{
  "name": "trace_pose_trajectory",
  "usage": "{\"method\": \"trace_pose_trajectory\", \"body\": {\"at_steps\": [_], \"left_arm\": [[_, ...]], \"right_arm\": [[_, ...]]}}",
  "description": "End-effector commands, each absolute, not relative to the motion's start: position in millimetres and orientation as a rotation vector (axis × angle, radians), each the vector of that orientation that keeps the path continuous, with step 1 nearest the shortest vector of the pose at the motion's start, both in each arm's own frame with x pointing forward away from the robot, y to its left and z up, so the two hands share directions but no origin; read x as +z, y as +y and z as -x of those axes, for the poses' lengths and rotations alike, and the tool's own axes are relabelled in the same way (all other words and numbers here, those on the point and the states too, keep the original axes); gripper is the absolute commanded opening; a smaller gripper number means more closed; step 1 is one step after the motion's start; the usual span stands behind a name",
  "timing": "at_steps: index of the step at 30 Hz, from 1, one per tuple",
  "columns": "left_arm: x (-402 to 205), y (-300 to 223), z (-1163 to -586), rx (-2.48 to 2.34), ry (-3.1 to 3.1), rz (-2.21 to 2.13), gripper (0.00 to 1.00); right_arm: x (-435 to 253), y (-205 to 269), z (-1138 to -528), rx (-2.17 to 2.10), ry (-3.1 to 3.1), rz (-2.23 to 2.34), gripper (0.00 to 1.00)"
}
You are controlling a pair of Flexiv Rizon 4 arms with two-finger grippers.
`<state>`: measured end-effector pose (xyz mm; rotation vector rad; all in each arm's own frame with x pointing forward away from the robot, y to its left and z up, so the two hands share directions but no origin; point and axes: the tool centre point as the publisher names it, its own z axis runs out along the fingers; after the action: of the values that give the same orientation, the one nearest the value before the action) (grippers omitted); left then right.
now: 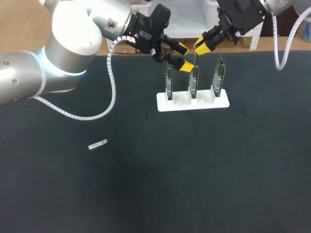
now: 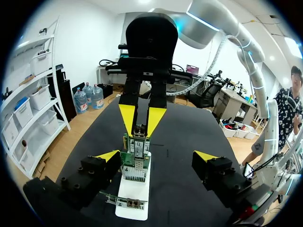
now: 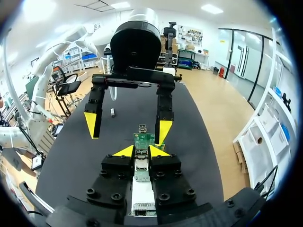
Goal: Pick up the optical module with the left hand, and insert it into the network port with the right hand.
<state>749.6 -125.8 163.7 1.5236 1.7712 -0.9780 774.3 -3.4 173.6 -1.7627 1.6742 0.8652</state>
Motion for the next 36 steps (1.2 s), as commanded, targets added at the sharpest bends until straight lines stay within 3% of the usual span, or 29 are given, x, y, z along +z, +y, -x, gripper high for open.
{"method": "trace_pose_trajectory", "body": {"at_steps": [1,36], "left_arm": [[164.1,-127.0,-751.9,-0.979,1.776,-1.528,1.0],[164.1,-127.0,-751.9,-0.979,1.776,-1.528,1.0]], "right_arm": [[172.6,-3.6,-772.3,0.862,1.671,1.759,0.0],[168.4,-4.1,-770.9,0.861,1.684,1.757,0.0]]}}
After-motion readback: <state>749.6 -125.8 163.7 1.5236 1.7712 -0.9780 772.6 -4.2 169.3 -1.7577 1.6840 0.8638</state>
